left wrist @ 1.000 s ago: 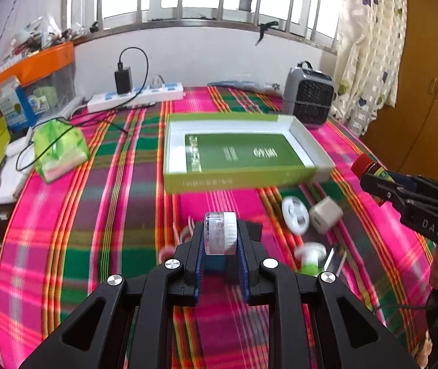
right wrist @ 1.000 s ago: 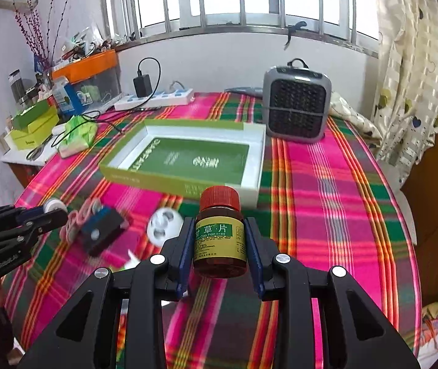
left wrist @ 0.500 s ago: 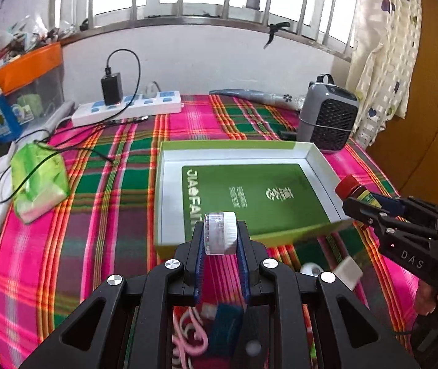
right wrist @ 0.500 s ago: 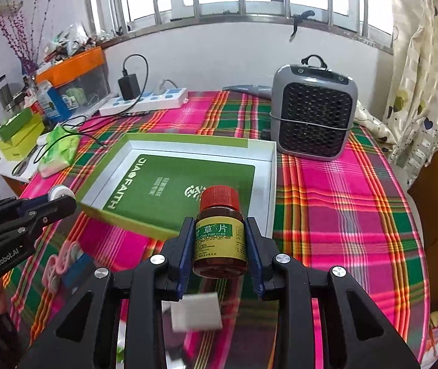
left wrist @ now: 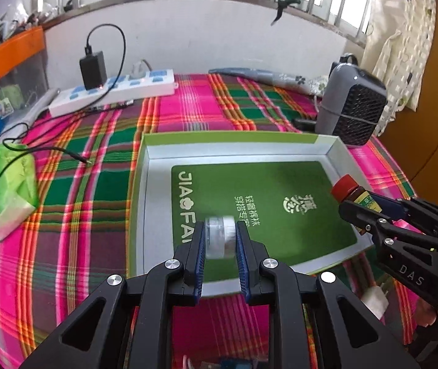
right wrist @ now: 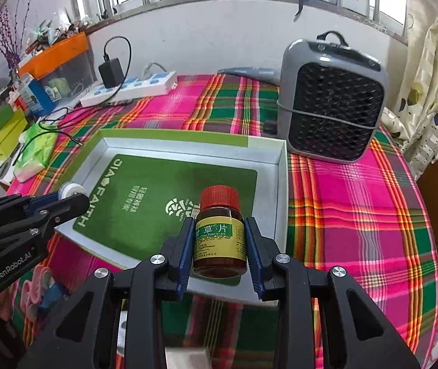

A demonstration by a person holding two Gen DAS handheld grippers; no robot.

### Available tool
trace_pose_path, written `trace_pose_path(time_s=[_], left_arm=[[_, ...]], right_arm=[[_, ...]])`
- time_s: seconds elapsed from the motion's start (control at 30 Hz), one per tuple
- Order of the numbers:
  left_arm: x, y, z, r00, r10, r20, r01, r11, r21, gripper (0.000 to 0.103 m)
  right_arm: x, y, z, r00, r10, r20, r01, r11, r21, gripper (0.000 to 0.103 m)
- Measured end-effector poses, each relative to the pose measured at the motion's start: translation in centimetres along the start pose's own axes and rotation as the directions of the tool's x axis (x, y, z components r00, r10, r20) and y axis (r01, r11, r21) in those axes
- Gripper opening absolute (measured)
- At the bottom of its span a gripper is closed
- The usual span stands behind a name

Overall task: Organize rigid objects
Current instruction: 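Carry the cap and the bottle with both grippers over the green box, then open both grippers to set the cap and bottle inside the box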

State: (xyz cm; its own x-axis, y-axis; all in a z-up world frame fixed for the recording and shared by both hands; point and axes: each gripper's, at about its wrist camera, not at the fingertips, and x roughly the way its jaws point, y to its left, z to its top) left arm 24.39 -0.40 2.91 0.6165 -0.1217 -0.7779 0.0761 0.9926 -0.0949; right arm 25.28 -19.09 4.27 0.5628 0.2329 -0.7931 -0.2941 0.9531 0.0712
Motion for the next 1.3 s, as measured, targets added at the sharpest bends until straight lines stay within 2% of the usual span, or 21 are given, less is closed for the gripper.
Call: trace_pose_path(time_s=[0.4,0.8,1.2,1.3], left_arm=[[1.1,0.1,0.4,1.0,0.008,-0.017,-0.008,1.0,0.002,0.018],[1.8,0.3,0.3,0.999,0.017,-0.043,-0.018,1.0,-0.006,0.02],[0.7,0.3,0.1,1.0,0.015,-0.025,-0.015,1.0,-0.014,0.032],[0.1,0.0,-0.1,1.0,0.025,-0.017,-0.025,1.0,-0.006,0.034]], right_arm=[[1.8,-0.2,0.1,0.999,0.002,-0.039,-0.002,1.0,-0.002,0.033],[2.2,-0.2,0.1,0.999,0.012,-0.038,-0.012,1.0,0.008,0.033],[1.8,-0.2,-0.1,1.0,0.009,-0.02,-0.008,1.0,0.024,0.034],[1.3,-0.2,-0.3,1.0,0.0,-0.01,0.0,1.0,0.02,0.038]])
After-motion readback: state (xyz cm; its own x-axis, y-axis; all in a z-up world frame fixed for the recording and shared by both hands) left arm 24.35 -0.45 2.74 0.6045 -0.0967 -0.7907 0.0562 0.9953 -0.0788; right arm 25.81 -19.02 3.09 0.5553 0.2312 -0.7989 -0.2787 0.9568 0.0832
